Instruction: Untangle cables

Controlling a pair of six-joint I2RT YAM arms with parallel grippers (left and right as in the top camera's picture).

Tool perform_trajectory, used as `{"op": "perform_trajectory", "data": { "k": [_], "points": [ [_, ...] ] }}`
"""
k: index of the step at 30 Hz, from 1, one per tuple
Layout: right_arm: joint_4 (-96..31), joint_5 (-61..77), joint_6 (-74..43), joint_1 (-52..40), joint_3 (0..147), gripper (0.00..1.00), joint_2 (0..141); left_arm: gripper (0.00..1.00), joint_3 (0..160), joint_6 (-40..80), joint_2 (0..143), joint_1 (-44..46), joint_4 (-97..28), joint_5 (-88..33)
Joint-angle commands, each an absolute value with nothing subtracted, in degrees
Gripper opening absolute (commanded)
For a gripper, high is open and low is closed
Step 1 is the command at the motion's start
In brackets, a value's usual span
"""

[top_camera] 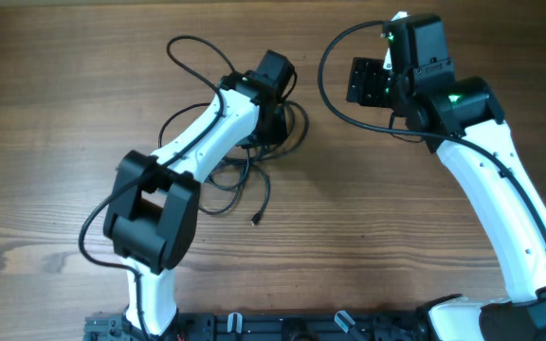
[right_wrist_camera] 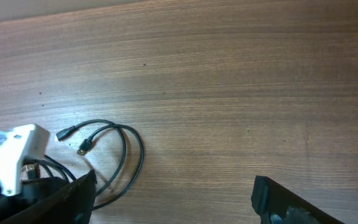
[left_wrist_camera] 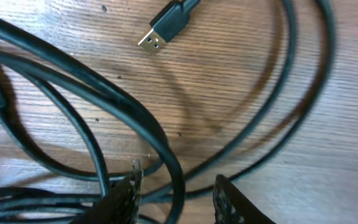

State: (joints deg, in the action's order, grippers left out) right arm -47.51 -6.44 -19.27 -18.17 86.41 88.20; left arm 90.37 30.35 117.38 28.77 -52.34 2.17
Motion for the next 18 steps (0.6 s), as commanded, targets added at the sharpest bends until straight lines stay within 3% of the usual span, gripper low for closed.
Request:
{"op": "perform_trajectory", "data": {
  "k": [1,6,18],
  "points": [
    [-47.7,-6.3,-19.4,-17.9,87.3,0.83,89.2,0.39,89.8,30.7,119.4,28.9,-52.1,4.4],
    [-47.7,-7.0,-19.5,-17.9,87.3,0.83,89.2,0.31,89.8,30.7,119.8,28.9,-51.8,4.4],
    [-48.0,-7.0,-19.5,-17.9,87.3,0.83,89.2,0.27,89.8,30.7,119.8,29.0,-51.0,4.4]
  ]
}}
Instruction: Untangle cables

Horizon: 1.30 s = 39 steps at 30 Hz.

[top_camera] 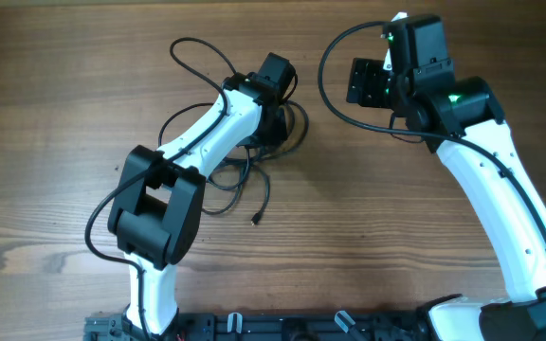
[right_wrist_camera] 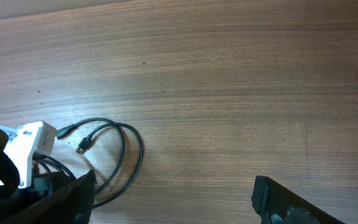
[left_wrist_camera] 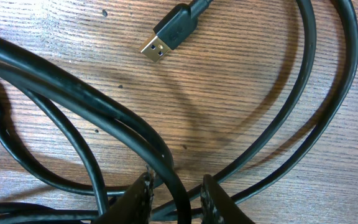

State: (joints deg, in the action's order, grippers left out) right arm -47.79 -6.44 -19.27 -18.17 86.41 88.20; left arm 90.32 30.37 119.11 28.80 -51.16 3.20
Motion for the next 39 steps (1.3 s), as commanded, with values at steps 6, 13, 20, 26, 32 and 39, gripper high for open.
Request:
{"op": "perform_trajectory", "data": {
  "k": [6,13,20,26,32,39],
  "points": [
    [-48.4,-7.0,-19.5,-17.9,87.3,0.83,89.2,0.24,89.8,30.7,120.6,29.0,-50.6,4.4],
    [-48.3,-7.0,-19.5,-17.9,87.3,0.83,89.2,0.04,91.4,26.9,120.1,28.8,-50.6,4.4],
    [-47.3,-6.7,-19.7,-17.9,87.3,0.84,89.2,0.04,109.9,25.8,103.0,26.4,-58.1,-0.1],
    [-46.3,-4.1,-19.5,-17.9,87.3,0.84,89.2,0.04,111.5,30.2,89.2,24.2,-56.2,-1.0],
    [-41.1,17.8,-10.0,-17.9,87.3,0.82,89.0,0.04,111.5,33.7,83.5,20.6,-54.7,-6.7],
    [-37.1,40.7,-5.1,-17.9,87.3,0.82,86.5,0.04,111.5,37.6,87.1,12.4,-53.0,-30.7]
  ]
}}
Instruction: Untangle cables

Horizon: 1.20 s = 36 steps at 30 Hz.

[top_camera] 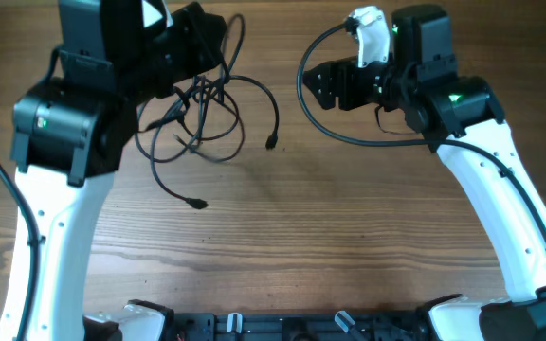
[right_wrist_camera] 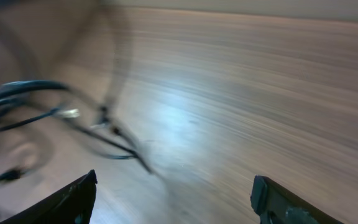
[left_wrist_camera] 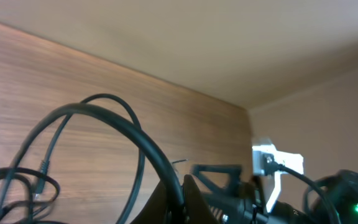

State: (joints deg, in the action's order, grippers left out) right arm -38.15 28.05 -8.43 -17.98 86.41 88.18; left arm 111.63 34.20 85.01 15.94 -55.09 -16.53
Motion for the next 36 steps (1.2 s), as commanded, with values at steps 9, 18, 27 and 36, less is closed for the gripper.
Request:
{"op": "perform_trajectory", "data": {
  "k": [9,18,27,36],
  "points": [
    [-33.0,45.1,-7.3,-17.9,87.3,0.82,86.1,0.04,111.5,65.0,88.8,6.5,-42.2,-51.0],
    [-33.5,24.6,-22.1,-18.0,87.3,0.77,86.9,0.04,111.5,95.1,88.8,6.5,-41.7,-50.1],
    [-30.5,38.0,-9.4,-18.0,87.3,0.78,86.4,0.04,111.5,98.2,88.8,6.6,-46.6,-28.2],
    [-24.8,40.0,-18.6,-21.1,87.3,0.77,91.8,0.04,111.5,103.0,88.8,7.7,-45.0,-26.7]
  ]
}}
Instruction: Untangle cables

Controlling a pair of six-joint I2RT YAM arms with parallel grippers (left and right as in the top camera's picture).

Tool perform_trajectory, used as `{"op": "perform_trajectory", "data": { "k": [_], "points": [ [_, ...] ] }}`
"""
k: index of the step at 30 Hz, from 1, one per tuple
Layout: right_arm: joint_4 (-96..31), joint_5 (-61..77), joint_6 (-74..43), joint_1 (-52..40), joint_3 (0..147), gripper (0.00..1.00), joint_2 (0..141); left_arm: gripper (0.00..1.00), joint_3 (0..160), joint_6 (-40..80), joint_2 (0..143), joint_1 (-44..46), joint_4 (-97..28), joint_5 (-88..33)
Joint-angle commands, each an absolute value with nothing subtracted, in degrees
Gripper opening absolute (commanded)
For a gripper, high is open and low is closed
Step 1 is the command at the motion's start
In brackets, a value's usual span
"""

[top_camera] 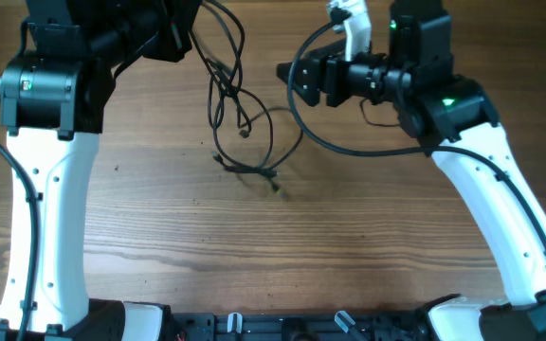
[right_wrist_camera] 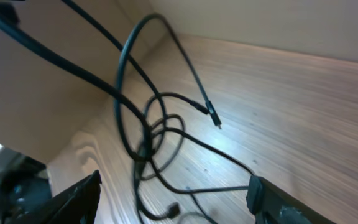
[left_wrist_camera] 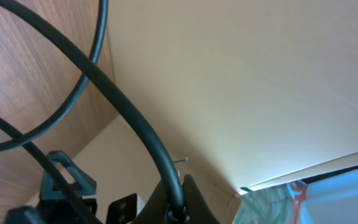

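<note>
A tangle of black cables [top_camera: 227,104] hangs from my left gripper [top_camera: 180,28], which is raised at the top left. In the left wrist view that gripper [left_wrist_camera: 175,190] is shut on one thick black cable [left_wrist_camera: 123,106]. The lowest loops and a plug [top_camera: 275,186] rest on the wooden table [top_camera: 368,246]. My right gripper [top_camera: 297,83] stands open, right of the hanging strands and facing them, with nothing between its fingers. In the right wrist view the knot of the cables [right_wrist_camera: 146,146] lies ahead of the right gripper [right_wrist_camera: 174,202], with a free plug end [right_wrist_camera: 211,114] sticking out.
A black loop of the right arm's own wiring [top_camera: 349,142] hangs beside and below that gripper. A beige wall fills the left wrist view behind the held cable. Both arm bases stand at the near table edge.
My left gripper has risen further with the cable in it. The bundle now hangs as a narrower strand further right. The right gripper has shifted a little left, closer to the strands.
My left gripper was open, low over the tangle on the table. Then its jaws stood close round a thick cable. Later it held the bundle lifted at the upper left, and now higher, with only the lowest loops on the table. The right gripper stayed open.
</note>
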State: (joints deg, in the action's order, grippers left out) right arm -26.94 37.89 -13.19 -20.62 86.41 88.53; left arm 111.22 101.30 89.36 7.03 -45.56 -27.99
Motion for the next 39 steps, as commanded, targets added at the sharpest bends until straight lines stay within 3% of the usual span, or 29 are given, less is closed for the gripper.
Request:
{"op": "perform_trajectory", "data": {
  "k": [1,19,23,27,29,31,34,39],
  "points": [
    [-23.8,41.1,-19.7,-21.2,87.3,0.77,92.7,0.04,111.5,103.0,88.8,7.8,-44.9,-26.7],
    [-16.8,46.2,-19.7,-25.5,87.3,0.70,95.4,0.04,111.5,105.9,88.9,8.0,-41.4,-22.5],
    [-15.7,36.4,-21.9,-29.0,87.3,0.65,96.4,0.04,111.5,105.9,88.9,9.5,-41.4,-22.2],
    [-14.5,35.0,-22.7,-29.8,87.3,0.52,97.7,0.04,111.5,105.9,88.9,9.5,-42.3,-22.2],
    [-14.6,32.6,-22.7,-29.8,87.3,0.39,97.7,0.04,111.5,105.9,88.9,9.5,-43.1,-21.9],
    [-15.7,30.2,-23.0,-29.7,87.3,0.20,97.7,0.04,111.5,105.9,88.9,9.5,-44.4,-19.9],
    [-19.3,26.3,-23.0,-29.6,87.3,0.05,97.7,0.04,111.5,105.3,88.9,9.5,-45.6,-15.0],
    [-23.2,23.5,-22.8,-28.3,87.3,0.04,97.3,0.04,111.5,101.2,88.9,9.5,-48.6,-9.5]
  ]
}}
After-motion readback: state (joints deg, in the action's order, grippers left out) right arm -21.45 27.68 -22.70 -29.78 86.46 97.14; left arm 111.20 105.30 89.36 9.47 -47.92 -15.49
